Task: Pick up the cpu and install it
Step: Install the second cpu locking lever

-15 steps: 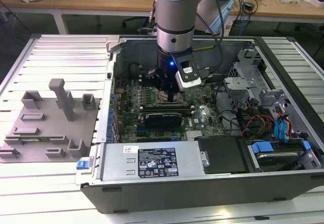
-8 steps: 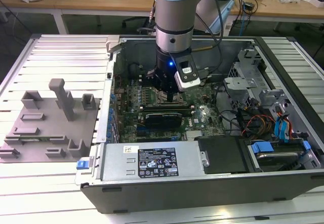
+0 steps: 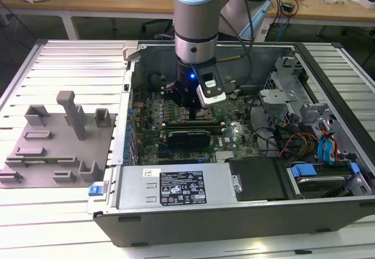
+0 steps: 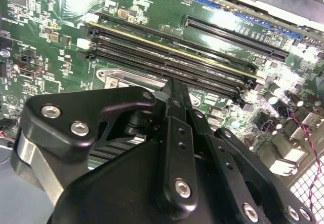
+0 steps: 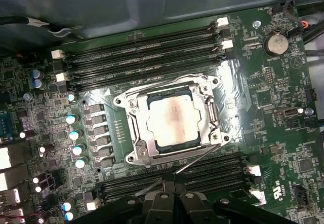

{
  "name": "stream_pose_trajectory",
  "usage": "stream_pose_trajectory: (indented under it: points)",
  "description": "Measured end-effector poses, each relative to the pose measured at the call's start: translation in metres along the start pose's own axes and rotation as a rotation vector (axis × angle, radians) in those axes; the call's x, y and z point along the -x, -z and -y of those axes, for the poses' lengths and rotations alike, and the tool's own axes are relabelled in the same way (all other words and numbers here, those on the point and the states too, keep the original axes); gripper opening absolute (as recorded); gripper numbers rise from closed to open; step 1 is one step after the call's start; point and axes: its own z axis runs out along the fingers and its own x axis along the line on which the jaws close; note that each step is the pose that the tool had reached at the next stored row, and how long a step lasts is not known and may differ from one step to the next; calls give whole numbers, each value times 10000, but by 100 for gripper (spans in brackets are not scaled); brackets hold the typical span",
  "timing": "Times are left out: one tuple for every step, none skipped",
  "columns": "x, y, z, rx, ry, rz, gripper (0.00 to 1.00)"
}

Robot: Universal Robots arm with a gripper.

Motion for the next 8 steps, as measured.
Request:
stream_pose_trajectory:
  points:
    - [-2, -1, 0, -1, 1, 0, 11]
    - [-2, -2, 0, -1, 1, 0, 11]
    - [-2, -2, 0, -1, 1, 0, 11]
    - [-2, -2, 0, 0, 1, 0, 11]
    - [-3, -2, 0, 0, 0, 0, 11]
    - [-2, -2, 0, 0, 1, 0, 11]
    - [-3, -2, 0, 0, 0, 0, 11]
    - [-3, -2, 0, 0, 0, 0, 11]
